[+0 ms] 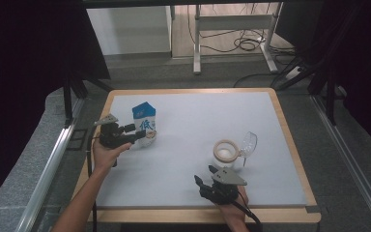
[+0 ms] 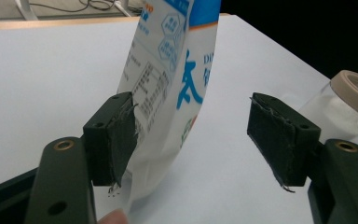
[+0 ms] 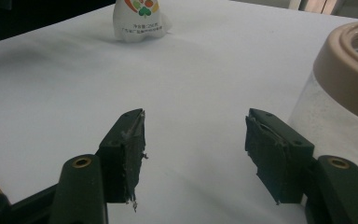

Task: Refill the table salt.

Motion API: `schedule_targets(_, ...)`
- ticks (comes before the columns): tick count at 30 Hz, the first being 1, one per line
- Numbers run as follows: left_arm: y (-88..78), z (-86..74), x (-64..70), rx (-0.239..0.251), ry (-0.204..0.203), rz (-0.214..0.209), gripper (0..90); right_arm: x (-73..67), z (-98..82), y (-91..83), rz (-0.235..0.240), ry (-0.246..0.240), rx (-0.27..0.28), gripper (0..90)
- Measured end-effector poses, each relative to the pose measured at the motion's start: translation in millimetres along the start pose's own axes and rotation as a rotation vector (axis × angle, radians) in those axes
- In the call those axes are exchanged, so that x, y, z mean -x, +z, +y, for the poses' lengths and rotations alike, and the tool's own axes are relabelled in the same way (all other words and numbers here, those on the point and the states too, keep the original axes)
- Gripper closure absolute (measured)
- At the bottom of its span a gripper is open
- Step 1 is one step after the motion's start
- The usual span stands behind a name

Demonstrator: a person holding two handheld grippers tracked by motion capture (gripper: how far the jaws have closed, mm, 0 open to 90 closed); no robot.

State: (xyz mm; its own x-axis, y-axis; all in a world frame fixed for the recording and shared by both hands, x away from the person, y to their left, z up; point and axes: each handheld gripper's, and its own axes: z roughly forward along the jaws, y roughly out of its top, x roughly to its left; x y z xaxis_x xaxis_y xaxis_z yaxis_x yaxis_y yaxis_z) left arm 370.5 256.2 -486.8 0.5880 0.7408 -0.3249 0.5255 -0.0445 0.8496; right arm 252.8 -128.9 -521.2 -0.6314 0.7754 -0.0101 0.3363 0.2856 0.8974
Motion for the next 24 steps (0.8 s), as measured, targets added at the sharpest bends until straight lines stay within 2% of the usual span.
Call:
schedule_targets(6, -6.9, -16.1, 5.9, -0.016, -0.007, 0.005, 32.5, 4.9, 0.5, -4.7, -0.001, 0.006, 0.010, 38.7)
schedule_targets(9, -9.1, -26.6, 13.3, -0.025, 0.006, 0.010, 32.7, 8.7, 0.8, -7.8, 0.000, 0.001, 0.020, 38.7)
schedule_targets(11, -9.6, -32.1, 17.3, -0.025, 0.004, -0.001, 33.0, 12.1, 0.4, -9.9, 0.002, 0.002, 0.023, 38.8)
schedule_targets(16, -8.5, -44.1, 29.2, -0.037, 0.032, -0.019, 33.7, 20.1, -1.4, -12.0, 0.013, 0.016, 0.022, 39.0)
schedule_targets(18, -6.6, -48.6, 33.6, -0.048, 0.054, -0.026, 33.9, 23.0, -1.9, -13.4, 0.022, 0.019, 0.024, 40.7)
schedule_targets(24, -2.4, -59.8, 42.8, -0.060, 0.071, -0.045, 34.2, 31.6, -0.4, -20.9, 0.041, 0.024, 0.038, 48.9)
